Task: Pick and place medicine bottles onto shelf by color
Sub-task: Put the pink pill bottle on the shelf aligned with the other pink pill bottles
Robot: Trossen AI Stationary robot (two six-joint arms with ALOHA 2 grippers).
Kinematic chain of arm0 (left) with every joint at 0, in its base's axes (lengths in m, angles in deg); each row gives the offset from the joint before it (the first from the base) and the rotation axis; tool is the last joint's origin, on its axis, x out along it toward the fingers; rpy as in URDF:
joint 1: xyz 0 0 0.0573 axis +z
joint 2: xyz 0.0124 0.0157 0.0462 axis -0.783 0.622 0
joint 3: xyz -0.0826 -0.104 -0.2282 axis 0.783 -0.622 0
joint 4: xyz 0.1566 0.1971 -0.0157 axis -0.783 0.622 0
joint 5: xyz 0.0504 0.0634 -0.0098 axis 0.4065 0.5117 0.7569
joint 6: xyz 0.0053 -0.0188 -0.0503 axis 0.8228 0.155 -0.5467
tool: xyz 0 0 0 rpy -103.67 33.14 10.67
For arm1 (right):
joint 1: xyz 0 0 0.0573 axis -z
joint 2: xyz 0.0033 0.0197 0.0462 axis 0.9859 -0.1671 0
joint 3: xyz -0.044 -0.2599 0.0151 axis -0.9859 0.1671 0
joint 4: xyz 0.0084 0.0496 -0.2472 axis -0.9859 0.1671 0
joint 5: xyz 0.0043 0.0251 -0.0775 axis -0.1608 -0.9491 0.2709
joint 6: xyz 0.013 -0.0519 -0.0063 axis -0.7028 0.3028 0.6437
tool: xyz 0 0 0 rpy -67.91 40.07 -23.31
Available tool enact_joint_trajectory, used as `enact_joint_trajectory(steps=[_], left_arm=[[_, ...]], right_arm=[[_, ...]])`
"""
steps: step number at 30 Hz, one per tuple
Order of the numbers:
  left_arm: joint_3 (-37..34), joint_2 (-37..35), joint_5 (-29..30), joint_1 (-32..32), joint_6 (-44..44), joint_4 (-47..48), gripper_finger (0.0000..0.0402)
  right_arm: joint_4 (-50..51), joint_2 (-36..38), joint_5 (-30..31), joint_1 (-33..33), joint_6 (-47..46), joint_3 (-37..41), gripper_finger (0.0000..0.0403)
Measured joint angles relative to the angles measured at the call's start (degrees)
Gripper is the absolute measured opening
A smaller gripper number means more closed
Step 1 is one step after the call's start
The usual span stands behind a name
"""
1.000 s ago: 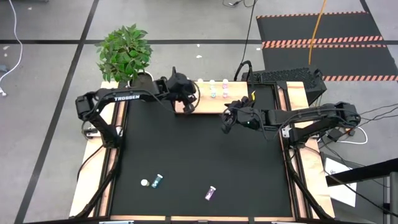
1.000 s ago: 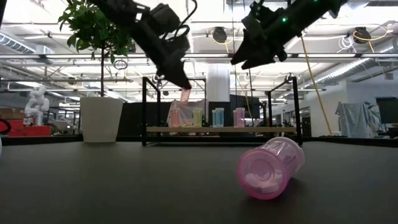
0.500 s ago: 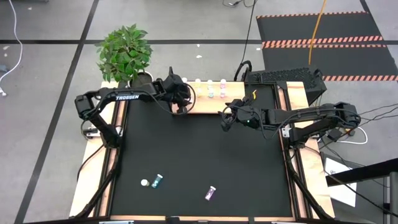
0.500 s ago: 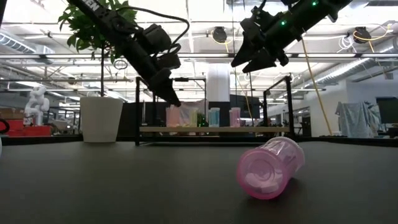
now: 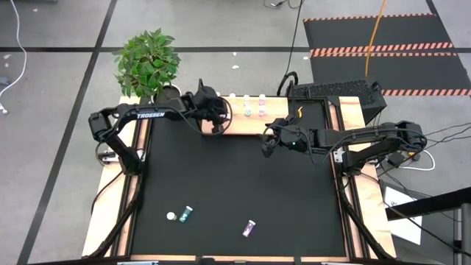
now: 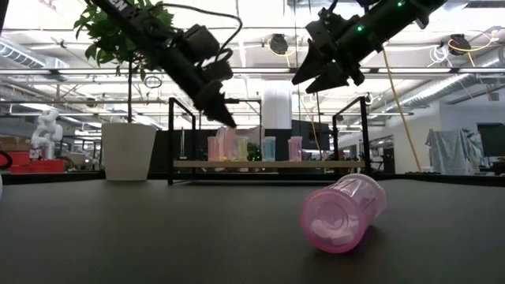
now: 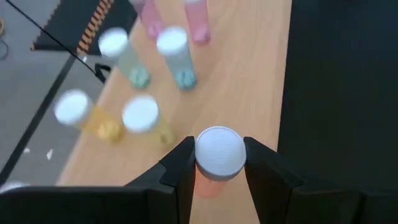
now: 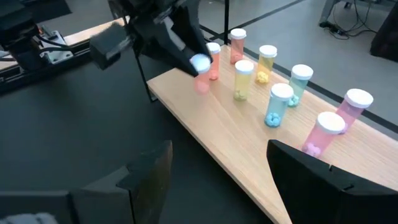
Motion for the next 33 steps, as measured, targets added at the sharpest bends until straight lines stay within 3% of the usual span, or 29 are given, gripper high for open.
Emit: enact_joint_trajectory(steps=[8, 16, 19, 24, 33], left_arm=[[13.94, 0.00, 0.00, -2.99, -4.09, 10.38, 0.0124], [21.82, -5.07, -5.34, -5.87, -16.46, 10.09, 0.0124], [21.96, -7.50, -6.46, -7.17, -21.30, 7.53, 0.0124], [22.01, -9.42, -7.23, -10.78, -26.99, -0.98, 0.0124], [22.01, -9.42, -8.30, -16.32, -30.06, -14.62, 0.0124]], right_arm=[[-2.20, -0.02, -4.74, 0.00, 6.89, 0.02, 0.0258], [-21.13, -0.04, -7.53, 1.21, 17.84, 0.04, 0.0258], [-27.49, -0.04, -8.56, 1.94, 17.78, 0.04, 0.0258], [-36.88, -0.04, -17.13, 2.32, 15.05, 0.04, 0.0258], [-49.99, 1.95, -26.18, 2.23, 8.19, 0.04, 0.0258]])
